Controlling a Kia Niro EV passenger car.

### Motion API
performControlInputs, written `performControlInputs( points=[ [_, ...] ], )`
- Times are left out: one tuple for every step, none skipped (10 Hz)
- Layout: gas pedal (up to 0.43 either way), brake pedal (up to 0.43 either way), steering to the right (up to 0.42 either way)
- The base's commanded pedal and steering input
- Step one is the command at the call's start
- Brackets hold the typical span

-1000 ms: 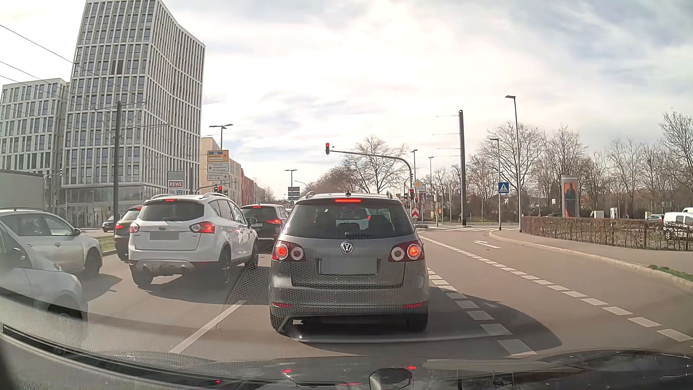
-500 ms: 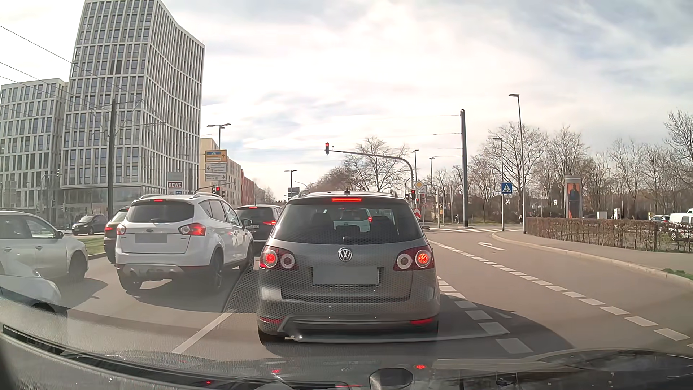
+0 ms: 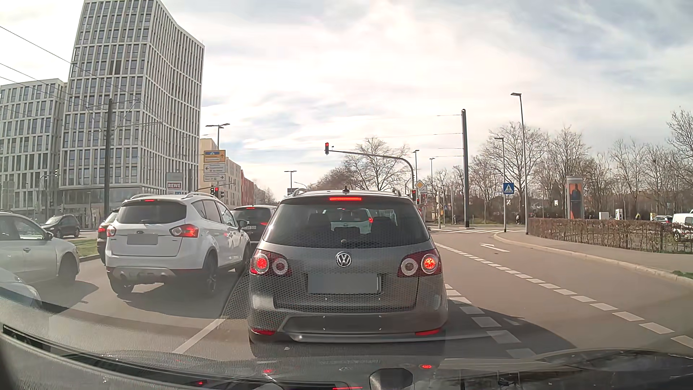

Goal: Follow the waypoints while adhering to traffic rules and regulations

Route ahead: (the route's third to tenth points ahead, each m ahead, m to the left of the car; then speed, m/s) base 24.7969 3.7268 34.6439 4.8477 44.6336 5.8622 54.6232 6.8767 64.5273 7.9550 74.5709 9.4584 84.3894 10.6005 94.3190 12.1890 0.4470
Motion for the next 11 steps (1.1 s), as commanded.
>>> performControlInputs(
  points=[
    [0.0, 0.152, -0.005],
    [0.0, 0.14, -0.005],
    [0.0, 0.134, -0.004],
    [0.0, 0.134, -0.005],
    [0.0, 0.128, -0.005],
    [0.0, 0.128, -0.005],
    [0.0, 0.128, -0.005],
    [0.0, 0.128, -0.005],
    [0.0, 0.128, -0.005],
    [0.0, 0.14, -0.005],
    [0.0, 0.159, -0.005]
  ],
)
